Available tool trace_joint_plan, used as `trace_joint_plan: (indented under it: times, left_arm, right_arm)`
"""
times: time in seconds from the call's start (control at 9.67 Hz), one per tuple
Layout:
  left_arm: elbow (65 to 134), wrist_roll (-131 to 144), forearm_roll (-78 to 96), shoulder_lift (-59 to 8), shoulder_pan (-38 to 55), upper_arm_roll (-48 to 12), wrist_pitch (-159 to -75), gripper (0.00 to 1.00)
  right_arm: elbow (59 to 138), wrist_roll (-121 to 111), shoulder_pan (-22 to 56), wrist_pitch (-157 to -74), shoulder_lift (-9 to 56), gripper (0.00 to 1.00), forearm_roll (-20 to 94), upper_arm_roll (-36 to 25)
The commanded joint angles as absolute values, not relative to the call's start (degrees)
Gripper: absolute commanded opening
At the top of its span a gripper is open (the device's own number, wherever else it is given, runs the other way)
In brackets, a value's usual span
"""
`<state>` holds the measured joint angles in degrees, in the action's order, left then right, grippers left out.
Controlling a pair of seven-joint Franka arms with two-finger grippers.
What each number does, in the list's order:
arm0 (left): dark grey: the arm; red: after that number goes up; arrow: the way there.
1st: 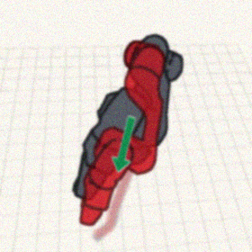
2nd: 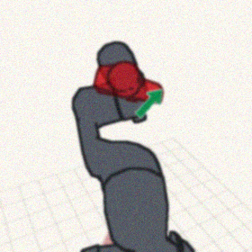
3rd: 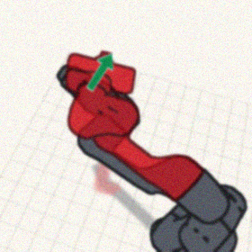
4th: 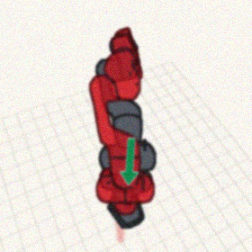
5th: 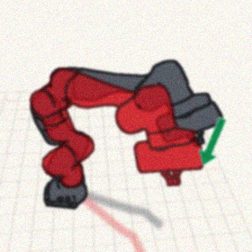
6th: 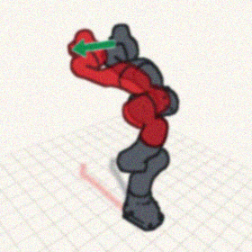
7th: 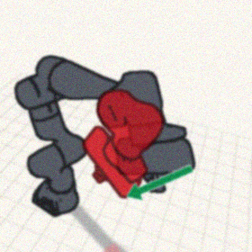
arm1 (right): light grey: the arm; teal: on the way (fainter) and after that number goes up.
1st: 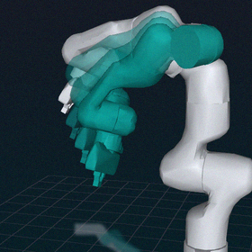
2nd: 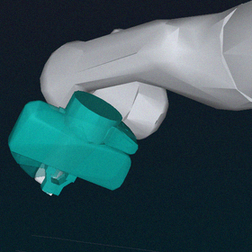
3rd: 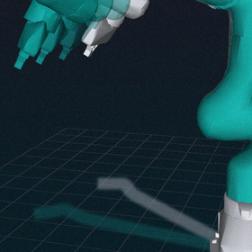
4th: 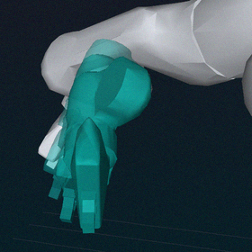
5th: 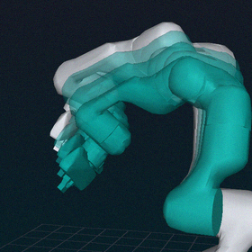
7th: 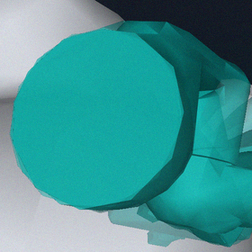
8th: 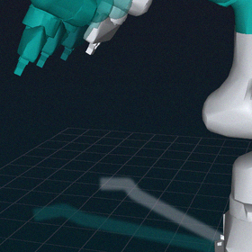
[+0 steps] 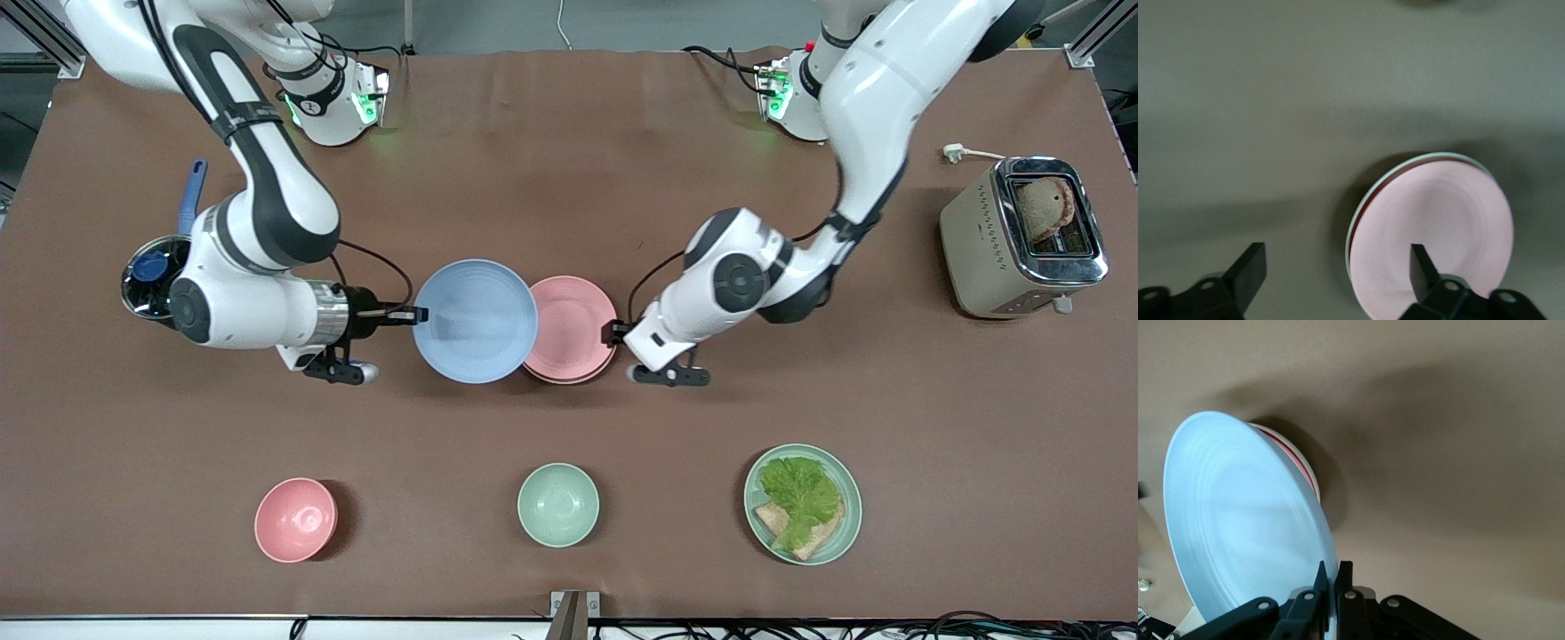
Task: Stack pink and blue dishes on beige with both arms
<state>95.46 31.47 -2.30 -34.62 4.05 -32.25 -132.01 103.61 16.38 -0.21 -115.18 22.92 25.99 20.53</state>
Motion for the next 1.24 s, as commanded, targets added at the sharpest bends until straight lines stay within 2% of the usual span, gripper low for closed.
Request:
trace_joint_plan:
  times: [0.0, 0.1, 0.31, 0.83, 0.93, 1.03, 1.14]
  left_arm:
    - [97.91, 31.64, -3.60, -22.20, 1.32, -30.61, -124.04, 1.00]
    - [98.00, 31.21, -3.60, -18.06, 1.93, -25.80, -120.45, 1.00]
    - [98.26, 26.76, -3.95, -10.76, 1.50, -21.30, -108.60, 1.00]
    - [98.52, 13.38, 1.74, 3.05, 1.85, -10.30, -99.41, 1.00]
    - [98.61, 12.84, 2.02, 4.82, 1.50, -9.85, -99.32, 1.00]
    - [98.44, 12.66, 2.02, 5.79, 1.32, -9.32, -99.32, 1.00]
    - [97.65, 12.66, 1.85, 5.80, 1.32, -8.45, -99.75, 1.00]
  right_arm:
    - [109.66, 20.73, 0.08, -125.72, 22.23, 0.04, 25.66, 26.26]
    - [112.30, 20.74, 1.31, -131.34, 22.76, 0.05, 25.66, 27.06]
    - [116.00, 20.74, 5.26, -140.93, 24.77, 0.05, 25.66, 27.33]
    - [117.77, 20.57, 8.70, -151.69, 29.88, 0.11, 25.66, 27.33]
    - [117.60, 20.22, 8.27, -151.61, 30.23, 0.48, 25.66, 27.33]
    - [117.60, 20.04, 8.35, -151.61, 30.15, 0.99, 25.49, 27.16]
    - [117.16, 20.04, 8.18, -151.61, 29.10, 1.00, 25.49, 27.07]
